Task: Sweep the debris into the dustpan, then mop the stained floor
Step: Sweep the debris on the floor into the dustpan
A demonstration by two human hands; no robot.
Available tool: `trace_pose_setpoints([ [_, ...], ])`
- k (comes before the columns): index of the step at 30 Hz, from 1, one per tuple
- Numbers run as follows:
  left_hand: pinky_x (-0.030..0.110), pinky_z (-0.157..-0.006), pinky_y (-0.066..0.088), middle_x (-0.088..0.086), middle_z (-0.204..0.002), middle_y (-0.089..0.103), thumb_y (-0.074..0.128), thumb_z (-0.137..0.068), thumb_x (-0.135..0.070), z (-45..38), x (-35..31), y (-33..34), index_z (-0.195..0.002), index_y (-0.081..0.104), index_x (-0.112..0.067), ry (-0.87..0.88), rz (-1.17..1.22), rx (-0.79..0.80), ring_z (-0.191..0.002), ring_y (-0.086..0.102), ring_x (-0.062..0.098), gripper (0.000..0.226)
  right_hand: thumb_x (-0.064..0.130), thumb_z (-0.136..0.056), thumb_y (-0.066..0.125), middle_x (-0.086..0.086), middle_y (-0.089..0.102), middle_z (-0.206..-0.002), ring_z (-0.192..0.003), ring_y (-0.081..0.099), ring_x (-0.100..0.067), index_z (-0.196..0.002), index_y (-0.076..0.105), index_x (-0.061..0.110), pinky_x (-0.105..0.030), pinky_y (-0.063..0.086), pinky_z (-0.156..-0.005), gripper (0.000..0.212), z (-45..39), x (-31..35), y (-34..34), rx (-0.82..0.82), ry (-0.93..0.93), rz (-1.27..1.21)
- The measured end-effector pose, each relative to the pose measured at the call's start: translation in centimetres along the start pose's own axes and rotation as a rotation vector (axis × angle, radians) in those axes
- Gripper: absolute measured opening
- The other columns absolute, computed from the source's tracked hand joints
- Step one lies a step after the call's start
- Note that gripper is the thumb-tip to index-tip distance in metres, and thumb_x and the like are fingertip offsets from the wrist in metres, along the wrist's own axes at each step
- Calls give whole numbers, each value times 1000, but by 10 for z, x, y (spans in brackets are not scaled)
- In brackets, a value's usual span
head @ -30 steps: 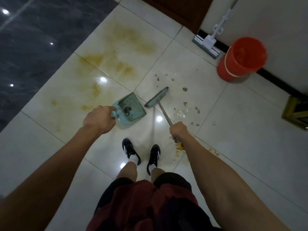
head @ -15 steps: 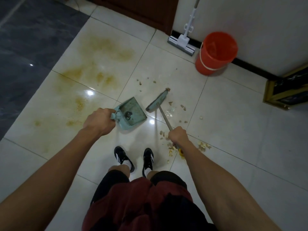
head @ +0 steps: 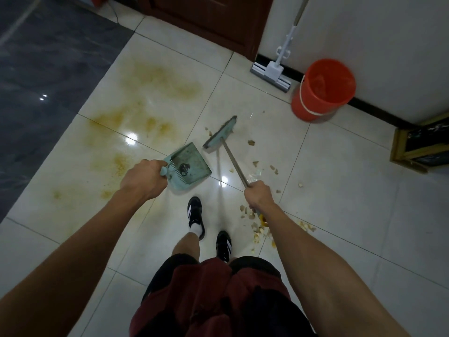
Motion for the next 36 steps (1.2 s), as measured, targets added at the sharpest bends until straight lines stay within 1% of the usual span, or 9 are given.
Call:
trace_pose_setpoints([
  [4,31,-62,50,3,-82,64,59,-87,-20,-29,34,-19,-95,65,-26,-23,29,1,-74,62,27,12,6,-88,44,-14,67,-91,-63,64,-26,-123,63,6,-30,52,-51,40,-14,57,16,4,-16,-6],
  [11,34,-65,52,5,-84,65,58,-89,-22,-55,91,-47,-94,63,-22,-94,81,-15,-75,62,27,8,5,-89,44,-15,65,-90,-64,64,-30,-121,63,3,-30,52,-49,38,-42,144,51,29,-85,62],
  [14,34,-64,53,6,-87,68,59,-91,-22,-55,115,-50,-104,67,-19,-132,104,-35,-73,63,27,16,5,-88,44,-15,65,-94,-70,69,-34,-122,63,4,-30,53,-49,39,-54,172,70,65,-133,130],
  [17,31,-61,51,6,-89,71,60,-93,-21,-47,140,-52,-115,69,-19,-205,143,-56,-70,64,24,23,6,-87,45,-15,68,-93,-69,67,-31,-119,66,5,-31,56,-52,38,-63,199,90,103,-202,204],
  [21,32,-64,53,5,-90,68,61,-94,-21,-33,168,-51,-127,66,-27,-317,206,-74,-71,62,23,34,8,-88,46,-12,66,-98,-79,67,-31,-117,67,6,-40,62,-69,35,-71,229,119,151,-296,288],
  [23,34,-65,56,5,-90,68,60,-92,-21,-28,180,-49,-126,66,-29,-356,216,-74,-71,63,24,35,8,-90,47,-12,66,-100,-83,67,-31,-119,66,7,-43,62,-74,35,-75,242,134,168,-329,336],
  [26,35,-65,57,4,-88,68,61,-92,-22,-22,197,-46,-124,66,-29,-406,215,-81,-70,63,23,34,7,-92,48,-16,67,-104,-88,66,-34,-122,64,5,-44,61,-76,35,-82,261,156,203,-378,388],
  [31,25,-52,45,-2,-81,62,58,-96,-24,-22,216,-42,-120,67,-27,-438,196,-74,-63,59,14,26,10,-96,50,-20,66,-112,-94,66,-36,-127,60,2,-44,60,-79,34,-90,288,185,236,-423,478],
  [36,24,-50,44,-2,-81,61,56,-95,-24,-28,222,-41,-117,66,-27,-443,201,-74,-62,60,17,24,12,-97,49,-20,65,-112,-92,67,-36,-124,60,1,-44,61,-78,31,-94,298,199,234,-407,493],
])
Point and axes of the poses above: each hand's wrist, its own z-axis away from the middle knuckle, its own y-axis out of the palm, x = y × z, the point moved 5 cm from there along -z, towards the middle knuckle
